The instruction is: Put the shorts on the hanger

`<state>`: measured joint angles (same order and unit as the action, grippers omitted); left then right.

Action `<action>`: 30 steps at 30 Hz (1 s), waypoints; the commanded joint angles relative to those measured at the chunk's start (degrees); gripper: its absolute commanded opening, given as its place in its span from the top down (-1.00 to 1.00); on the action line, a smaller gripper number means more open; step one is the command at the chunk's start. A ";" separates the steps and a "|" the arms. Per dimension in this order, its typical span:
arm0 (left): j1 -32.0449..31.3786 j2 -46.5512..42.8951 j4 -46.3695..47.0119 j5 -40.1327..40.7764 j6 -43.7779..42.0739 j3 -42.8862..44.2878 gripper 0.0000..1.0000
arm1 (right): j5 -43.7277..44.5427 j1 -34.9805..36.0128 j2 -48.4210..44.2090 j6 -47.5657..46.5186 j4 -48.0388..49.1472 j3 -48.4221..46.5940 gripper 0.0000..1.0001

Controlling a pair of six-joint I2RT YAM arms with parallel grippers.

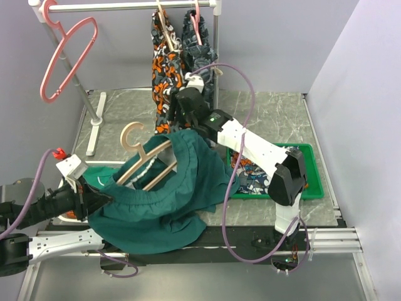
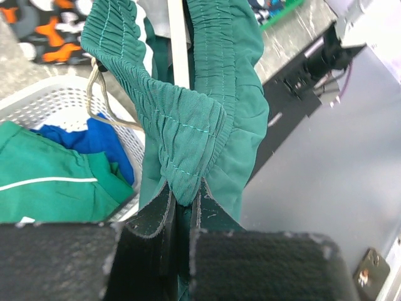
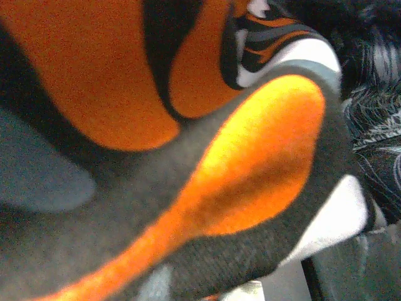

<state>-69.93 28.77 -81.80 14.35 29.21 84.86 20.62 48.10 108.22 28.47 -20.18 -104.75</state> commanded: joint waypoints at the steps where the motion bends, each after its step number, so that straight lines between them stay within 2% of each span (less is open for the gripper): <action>1: 0.32 2.07 3.22 6.73 2.07 3.20 0.98 | 3.11 -2.12 -3.72 3.35 0.94 1.12 -0.40; 6: 0.50 2.25 3.05 11.57 4.44 6.02 0.98 | 2.06 -3.88 -4.95 5.28 1.46 2.97 -0.40; 12: 1.46 3.92 3.14 22.29 8.05 6.72 0.98 | 1.61 -4.76 -4.60 5.81 0.50 2.36 -0.40; 21: 2.52 13.14 3.14 41.34 10.25 8.56 0.98 | 0.91 -5.29 -4.69 6.60 0.41 2.88 -0.40; 24: 2.52 15.86 3.23 45.31 9.11 10.41 0.98 | 0.74 -5.47 -5.13 6.60 0.58 3.32 -0.40; 26: 2.52 16.75 3.23 46.03 7.45 11.73 0.98 | 0.73 -5.47 -5.30 6.69 0.24 3.24 -0.40; 30: 2.52 16.41 3.23 42.17 3.75 14.28 0.98 | 0.21 -5.82 -5.74 6.60 0.94 4.20 -0.40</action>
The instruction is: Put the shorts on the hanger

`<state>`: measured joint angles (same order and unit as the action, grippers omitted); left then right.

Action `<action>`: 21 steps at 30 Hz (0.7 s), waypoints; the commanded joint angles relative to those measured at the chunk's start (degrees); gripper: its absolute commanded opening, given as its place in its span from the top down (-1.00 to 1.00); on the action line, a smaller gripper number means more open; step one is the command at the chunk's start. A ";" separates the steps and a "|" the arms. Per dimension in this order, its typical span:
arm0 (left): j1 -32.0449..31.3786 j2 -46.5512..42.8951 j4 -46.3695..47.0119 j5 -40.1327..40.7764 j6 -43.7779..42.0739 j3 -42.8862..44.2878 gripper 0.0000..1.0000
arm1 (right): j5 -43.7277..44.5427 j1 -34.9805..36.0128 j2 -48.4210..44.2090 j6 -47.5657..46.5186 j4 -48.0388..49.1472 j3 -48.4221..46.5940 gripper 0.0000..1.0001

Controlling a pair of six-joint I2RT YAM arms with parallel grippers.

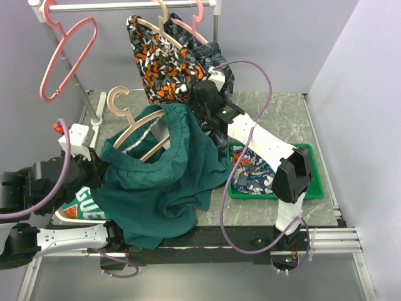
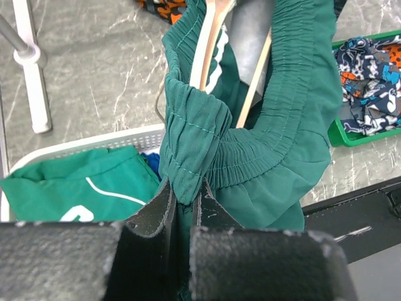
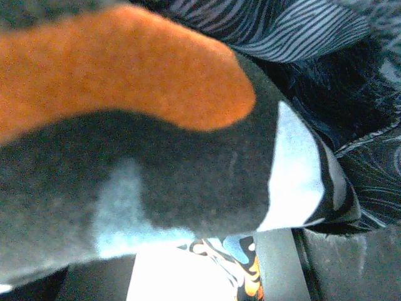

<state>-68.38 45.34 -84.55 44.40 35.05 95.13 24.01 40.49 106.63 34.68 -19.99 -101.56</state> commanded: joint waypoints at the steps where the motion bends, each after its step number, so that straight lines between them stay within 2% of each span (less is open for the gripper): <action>1: 0.97 -0.69 6.15 8.89 -2.78 4.44 0.98 | -3.53 1.70 -4.24 0.31 1.18 1.45 -0.40; 13: 1.06 -6.67 5.98 -7.83 -5.95 2.25 0.98 | -3.79 1.17 -3.01 1.62 0.13 -0.22 -0.40; 21: 1.23 -9.04 5.98 -1.27 -3.67 2.07 0.98 | -4.41 0.12 -3.62 2.50 0.04 0.13 -0.39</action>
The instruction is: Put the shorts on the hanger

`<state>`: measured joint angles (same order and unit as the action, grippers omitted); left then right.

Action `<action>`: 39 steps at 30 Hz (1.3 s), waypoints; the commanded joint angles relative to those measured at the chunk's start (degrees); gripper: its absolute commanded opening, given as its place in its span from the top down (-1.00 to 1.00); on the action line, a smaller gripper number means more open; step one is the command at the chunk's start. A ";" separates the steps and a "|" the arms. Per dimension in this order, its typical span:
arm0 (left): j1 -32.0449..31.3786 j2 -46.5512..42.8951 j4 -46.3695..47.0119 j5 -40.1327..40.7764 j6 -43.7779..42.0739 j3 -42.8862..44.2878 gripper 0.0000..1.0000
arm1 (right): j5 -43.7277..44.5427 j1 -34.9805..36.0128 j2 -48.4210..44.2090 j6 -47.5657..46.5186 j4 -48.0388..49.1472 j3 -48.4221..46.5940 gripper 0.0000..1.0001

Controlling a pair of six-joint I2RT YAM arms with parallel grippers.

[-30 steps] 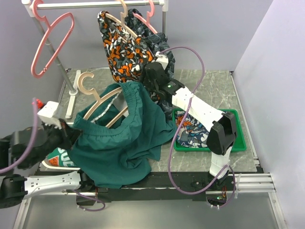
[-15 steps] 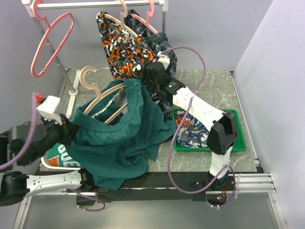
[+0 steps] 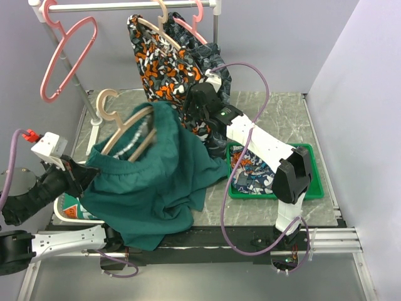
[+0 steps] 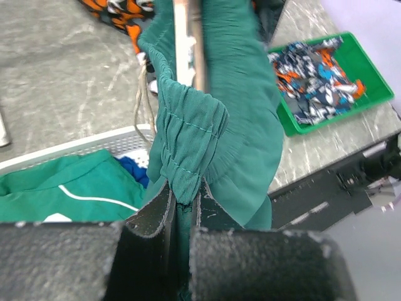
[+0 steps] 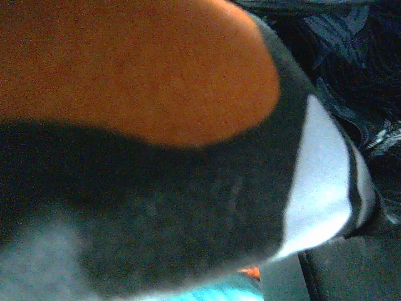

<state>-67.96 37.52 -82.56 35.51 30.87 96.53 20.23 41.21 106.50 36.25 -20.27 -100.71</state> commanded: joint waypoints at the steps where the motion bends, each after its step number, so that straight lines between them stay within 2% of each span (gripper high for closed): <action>1: 0.82 -1.31 3.99 8.78 0.59 1.20 0.98 | -0.80 -0.78 -3.49 1.10 0.32 -0.63 -0.39; 8: 0.99 3.60 4.86 17.48 0.95 1.91 0.98 | -1.16 -0.87 -4.10 1.10 0.67 0.33 -0.39; 14: 0.99 11.59 11.19 26.62 -3.97 6.12 0.98 | -2.12 -0.87 -4.02 1.54 1.11 0.95 -0.38; 17: 0.90 16.16 11.02 28.47 -4.94 9.20 0.98 | -2.30 -0.96 -2.97 1.54 0.50 0.51 -0.39; 22: 0.99 18.46 14.62 30.85 -7.40 10.17 0.98 | -2.21 -0.87 -2.52 2.24 1.11 2.35 -0.38; 29: 1.34 23.65 9.09 38.93 -7.41 15.00 0.98 | -1.16 -1.31 -2.26 2.86 1.20 3.93 -0.38; 32: 2.48 23.48 13.73 40.78 -12.22 13.17 0.98 | -1.33 -1.66 -2.52 3.12 1.90 5.52 -0.38; 36: 6.34 22.77 29.09 42.72 -24.86 5.09 0.98 | -1.59 -1.75 -2.17 3.21 2.08 5.87 -0.38; 39: 9.95 24.70 30.00 38.33 -25.86 4.81 0.98 | -1.68 -1.66 -2.17 3.21 1.99 5.87 -0.38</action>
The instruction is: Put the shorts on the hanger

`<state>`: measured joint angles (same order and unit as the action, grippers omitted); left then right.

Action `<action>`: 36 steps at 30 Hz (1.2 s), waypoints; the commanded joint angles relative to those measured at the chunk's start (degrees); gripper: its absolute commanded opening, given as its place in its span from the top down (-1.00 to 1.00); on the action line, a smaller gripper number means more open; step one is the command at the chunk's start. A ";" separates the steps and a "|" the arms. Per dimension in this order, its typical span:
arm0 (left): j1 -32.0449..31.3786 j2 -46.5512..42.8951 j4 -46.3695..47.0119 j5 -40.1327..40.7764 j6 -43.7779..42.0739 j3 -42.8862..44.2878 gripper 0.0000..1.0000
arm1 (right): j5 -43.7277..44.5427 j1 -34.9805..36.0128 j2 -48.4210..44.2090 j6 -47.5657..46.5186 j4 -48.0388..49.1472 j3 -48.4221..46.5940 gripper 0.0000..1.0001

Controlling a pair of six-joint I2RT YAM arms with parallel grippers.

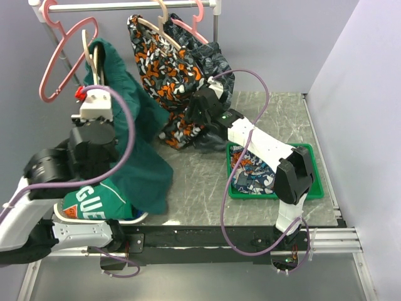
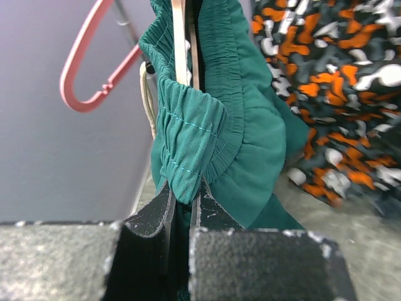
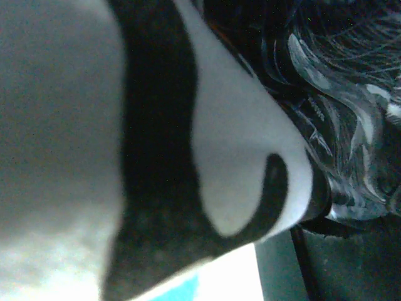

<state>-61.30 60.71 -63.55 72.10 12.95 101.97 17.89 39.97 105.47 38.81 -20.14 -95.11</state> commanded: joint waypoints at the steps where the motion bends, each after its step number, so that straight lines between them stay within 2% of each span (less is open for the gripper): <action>1: 5.20 1.95 13.34 0.60 -8.72 -0.90 0.98 | 0.66 -0.50 -1.14 0.83 1.86 0.36 -0.38; 4: 9.68 1.87 16.95 -7.21 -9.52 -1.69 0.98 | 0.30 -0.50 -1.32 0.83 2.04 0.63 -0.37; 6: 12.07 2.04 16.97 -15.29 -8.13 -1.08 0.98 | 0.30 -0.42 -1.84 0.92 2.12 1.07 -0.37; 8: 17.16 2.66 17.23 -21.44 -7.24 -0.29 0.98 | 0.30 -0.50 -2.11 0.92 2.39 1.50 -0.37; 9: 18.92 2.84 17.49 -27.56 -6.54 -0.37 0.98 | 0.04 -0.42 -2.20 0.92 2.47 1.59 -0.37; 10: 22.41 3.36 18.02 -29.80 -6.27 -0.37 0.98 | -0.13 -0.41 -2.29 1.01 2.56 1.59 -0.37; 16: 32.09 4.24 21.62 -44.28 -3.02 -1.42 0.98 | -0.93 0.11 -1.85 1.36 2.65 1.60 -0.36; 21: 36.50 4.42 25.57 -48.54 -3.10 -3.27 0.98 | -1.19 0.11 -2.46 0.83 3.26 2.47 -0.36; 27: 41.25 6.43 27.78 -55.57 -3.63 -1.08 0.98 | -1.72 0.03 -3.08 0.48 3.88 3.44 -0.36; 36: 43.10 10.92 27.78 -55.23 -4.69 6.04 0.98 | -2.86 0.11 -4.75 0.22 4.94 4.93 -0.36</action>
<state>-18.74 71.85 -44.49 17.08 9.10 102.59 15.38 39.97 105.19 39.31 -17.93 -91.24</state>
